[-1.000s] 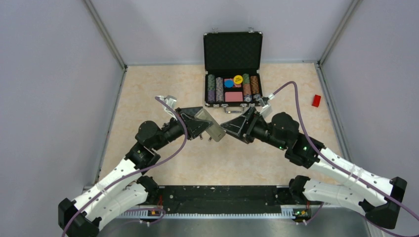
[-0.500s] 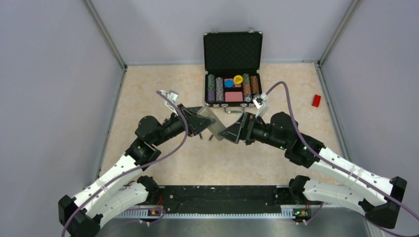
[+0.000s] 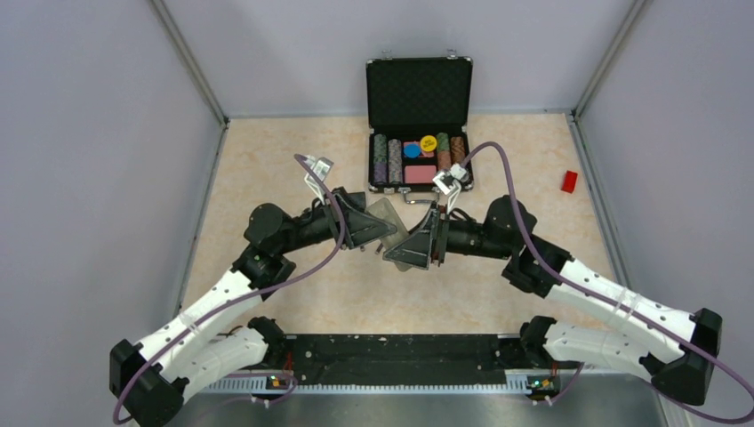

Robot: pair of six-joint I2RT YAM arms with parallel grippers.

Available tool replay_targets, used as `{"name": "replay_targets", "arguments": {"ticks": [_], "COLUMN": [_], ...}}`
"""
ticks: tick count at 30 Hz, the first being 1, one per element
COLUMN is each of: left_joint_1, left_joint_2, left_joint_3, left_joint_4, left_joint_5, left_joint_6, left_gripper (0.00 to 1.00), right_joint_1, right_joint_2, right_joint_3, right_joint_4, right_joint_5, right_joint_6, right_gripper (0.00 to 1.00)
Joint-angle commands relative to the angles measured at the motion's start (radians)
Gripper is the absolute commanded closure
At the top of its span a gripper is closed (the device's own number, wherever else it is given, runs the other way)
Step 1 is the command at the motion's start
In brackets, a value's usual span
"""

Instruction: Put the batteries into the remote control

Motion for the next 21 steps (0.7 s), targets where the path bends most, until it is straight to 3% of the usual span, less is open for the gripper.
{"name": "replay_targets", "arguments": {"ticks": [1,4,8,10,14,18,21], "left_joint_1": [0.004,0.004,0.005,0.005,0.006,0.006,0.005], "left_joint_2": [-0.004,-0.007,-0.024,-0.033,-0.036,-0.028,-0.018], "left_joint_3": [0.058,0.07,0.072,0.069,0.065,0.062,0.066], "left_joint_4": [0.117,0.111,0.11,0.114,0.12,0.113,0.093], "left_joint_5": [0.017,0.013,-0.008,-0.023,-0.053,-0.059,-0.053], "left_joint_6": [-0.046,-0.048,-0.053,-0.061,-0.079,-0.084,-0.08], "left_gripper": [1.0,0.95,0.64,0.53,0.41,0.44,0.58], "right_joint_1": [0.0,0.0,0.0,0.0,-0.001,0.0,0.0], "right_joint_2": [0.021,0.019,0.018,0.018,0.023,0.026,0.036], "right_joint_3": [0.036,0.035,0.036,0.035,0.033,0.033,0.038], "right_joint_4": [0.065,0.062,0.064,0.066,0.075,0.077,0.082], "right_joint_5": [-0.09,-0.085,-0.085,-0.086,-0.101,-0.094,-0.097], "right_joint_6": [-0.001,0.0,0.007,0.009,0.01,0.014,0.017], "right_gripper": [0.6,0.77,0.9,0.93,0.94,0.94,0.94]}}
